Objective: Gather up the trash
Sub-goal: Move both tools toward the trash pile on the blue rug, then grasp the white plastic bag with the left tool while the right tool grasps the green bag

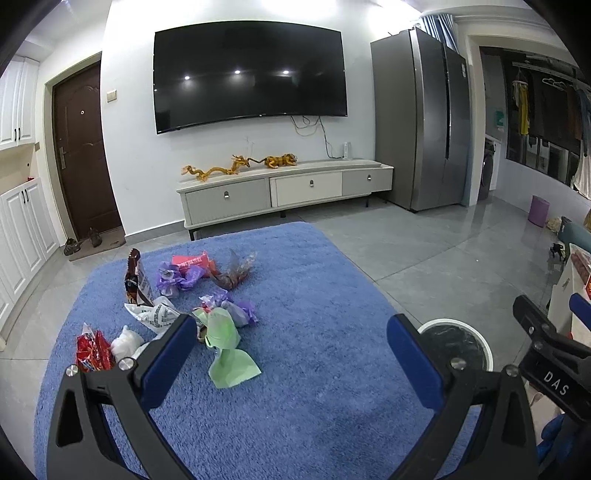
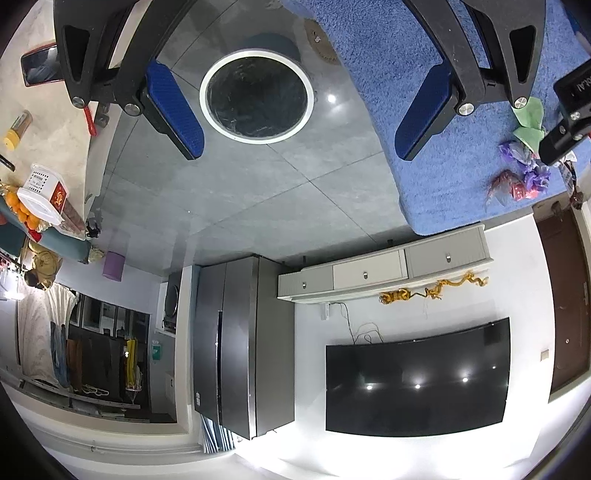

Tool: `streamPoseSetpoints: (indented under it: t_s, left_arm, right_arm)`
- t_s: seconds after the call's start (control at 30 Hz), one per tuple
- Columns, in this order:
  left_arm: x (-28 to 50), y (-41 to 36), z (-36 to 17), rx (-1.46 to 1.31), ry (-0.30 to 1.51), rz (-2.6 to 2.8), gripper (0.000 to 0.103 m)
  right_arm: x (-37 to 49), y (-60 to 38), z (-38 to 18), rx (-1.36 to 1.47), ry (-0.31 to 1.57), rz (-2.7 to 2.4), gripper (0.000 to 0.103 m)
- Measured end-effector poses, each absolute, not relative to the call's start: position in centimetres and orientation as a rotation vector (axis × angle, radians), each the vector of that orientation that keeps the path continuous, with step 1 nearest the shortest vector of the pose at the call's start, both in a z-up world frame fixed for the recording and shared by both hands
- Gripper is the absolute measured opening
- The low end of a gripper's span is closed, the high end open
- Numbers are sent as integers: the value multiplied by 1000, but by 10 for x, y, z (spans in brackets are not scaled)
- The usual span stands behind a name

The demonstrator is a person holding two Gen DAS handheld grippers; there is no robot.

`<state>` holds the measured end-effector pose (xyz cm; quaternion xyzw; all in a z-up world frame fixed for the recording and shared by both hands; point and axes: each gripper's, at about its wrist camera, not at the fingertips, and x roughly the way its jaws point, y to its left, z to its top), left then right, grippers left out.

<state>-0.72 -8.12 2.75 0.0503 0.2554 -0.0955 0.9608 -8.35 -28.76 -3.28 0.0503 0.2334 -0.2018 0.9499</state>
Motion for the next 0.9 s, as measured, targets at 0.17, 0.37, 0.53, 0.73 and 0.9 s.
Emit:
streamPoseSetpoints:
  t_s: [0.17, 0.37, 0.53, 0.73, 0.9]
  left_arm:
    - [-2, -77, 23, 117, 556, -229, 103]
    - [4, -64, 13, 102, 568, -259, 103]
    - [11, -34, 5, 84, 576, -249, 103]
    - [21, 21, -7, 55, 599, -245, 103]
    - [34, 61, -23, 30, 653, -309, 91]
  right_arm:
    - [-80, -286, -36, 100, 484, -386, 103]
    - [-69, -275, -35, 76, 497, -353, 103]
    - [-53, -248, -40, -24, 489, -275, 103]
    - [-29, -209, -48, -29, 508, -124, 103]
    - [-5, -175, -63, -63, 577, 9, 99]
